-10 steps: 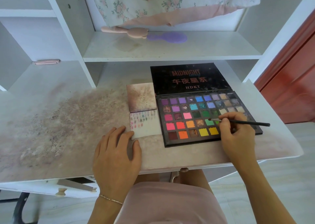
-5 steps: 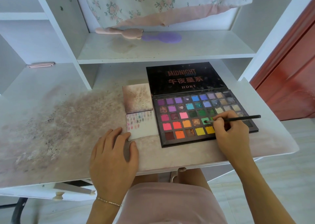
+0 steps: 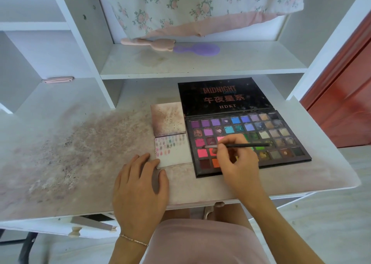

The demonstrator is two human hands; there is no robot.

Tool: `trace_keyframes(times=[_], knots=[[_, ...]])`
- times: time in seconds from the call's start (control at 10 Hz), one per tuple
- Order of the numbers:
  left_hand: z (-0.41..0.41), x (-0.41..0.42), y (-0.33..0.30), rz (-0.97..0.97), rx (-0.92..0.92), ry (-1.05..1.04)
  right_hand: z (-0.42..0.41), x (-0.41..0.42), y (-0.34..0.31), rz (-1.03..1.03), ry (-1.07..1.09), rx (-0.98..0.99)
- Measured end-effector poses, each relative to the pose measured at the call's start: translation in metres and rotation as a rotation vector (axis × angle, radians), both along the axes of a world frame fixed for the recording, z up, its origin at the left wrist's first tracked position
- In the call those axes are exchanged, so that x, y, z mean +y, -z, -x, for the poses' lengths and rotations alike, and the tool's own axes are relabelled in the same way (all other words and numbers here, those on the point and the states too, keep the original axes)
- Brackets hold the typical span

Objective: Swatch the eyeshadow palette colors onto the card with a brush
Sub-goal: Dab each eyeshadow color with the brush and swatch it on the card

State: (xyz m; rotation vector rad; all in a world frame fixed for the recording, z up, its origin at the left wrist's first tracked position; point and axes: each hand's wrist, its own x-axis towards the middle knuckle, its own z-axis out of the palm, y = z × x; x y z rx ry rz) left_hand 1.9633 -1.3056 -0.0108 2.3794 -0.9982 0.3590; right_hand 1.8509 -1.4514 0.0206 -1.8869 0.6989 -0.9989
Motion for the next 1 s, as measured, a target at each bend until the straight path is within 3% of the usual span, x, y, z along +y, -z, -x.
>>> trace_keyframes(times=[0.2, 1.0], knots=[[-0.001, 0.0, 0.001, 0.009, -0.015, -0.002, -0.03, 0.013, -0.003, 0.013, -0.202, 0.085], [-0.001, 0.0, 0.003, 0.011, -0.006, 0.001, -0.046, 0.006, 0.002, -0.089, -0.246, 0.194]])
